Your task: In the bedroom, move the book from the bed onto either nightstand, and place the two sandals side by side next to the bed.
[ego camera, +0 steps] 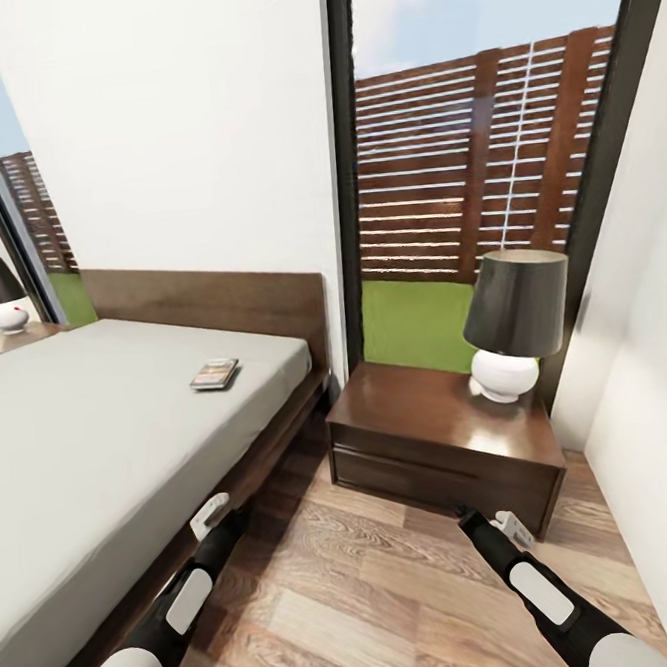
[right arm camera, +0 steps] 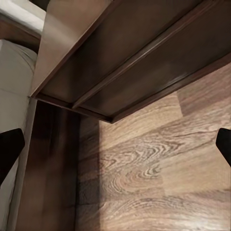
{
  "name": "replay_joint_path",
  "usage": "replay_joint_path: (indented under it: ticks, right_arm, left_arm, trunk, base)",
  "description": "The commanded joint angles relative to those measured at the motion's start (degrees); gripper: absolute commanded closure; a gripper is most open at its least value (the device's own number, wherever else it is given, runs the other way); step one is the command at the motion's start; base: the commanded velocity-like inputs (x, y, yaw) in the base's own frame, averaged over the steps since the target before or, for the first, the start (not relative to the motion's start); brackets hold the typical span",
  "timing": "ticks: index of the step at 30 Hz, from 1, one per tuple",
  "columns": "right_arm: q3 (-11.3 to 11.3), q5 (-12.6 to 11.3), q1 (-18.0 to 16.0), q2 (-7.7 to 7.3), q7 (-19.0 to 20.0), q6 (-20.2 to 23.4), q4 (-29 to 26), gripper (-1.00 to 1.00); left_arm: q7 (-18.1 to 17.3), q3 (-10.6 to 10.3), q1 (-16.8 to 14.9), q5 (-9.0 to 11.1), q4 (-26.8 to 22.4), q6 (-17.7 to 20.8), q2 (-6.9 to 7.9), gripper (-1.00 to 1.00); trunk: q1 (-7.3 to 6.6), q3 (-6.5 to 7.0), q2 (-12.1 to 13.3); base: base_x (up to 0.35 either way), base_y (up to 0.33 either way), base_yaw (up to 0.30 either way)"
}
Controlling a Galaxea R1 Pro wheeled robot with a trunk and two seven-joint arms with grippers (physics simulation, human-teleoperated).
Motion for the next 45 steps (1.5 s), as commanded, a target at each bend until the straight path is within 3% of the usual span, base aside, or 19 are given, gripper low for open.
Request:
replay_joint_path:
  ticks: [1, 45]
  right_arm:
    - [0.5, -0.6, -0.1, -0.07, 0.1, -0.3, 0.0, -1.0]
    - [0.6, -0.4, -0.1, -0.07, 0.2, -0.2, 0.0, -1.0]
  left_arm:
    - [-0.4, 0.1, 0.0, 0.5, 0.1, 0.0, -0.01, -1.0]
    - [-0.4, 0.0, 0.0, 0.5, 0.1, 0.0, -0.01, -1.0]
  trunk:
    - [0.0, -0.05, 0.0]
    - [0.0, -0.05, 0.0]
  base:
    - [0.153, 0.0, 0.0]
    - [0.153, 0.0, 0.0]
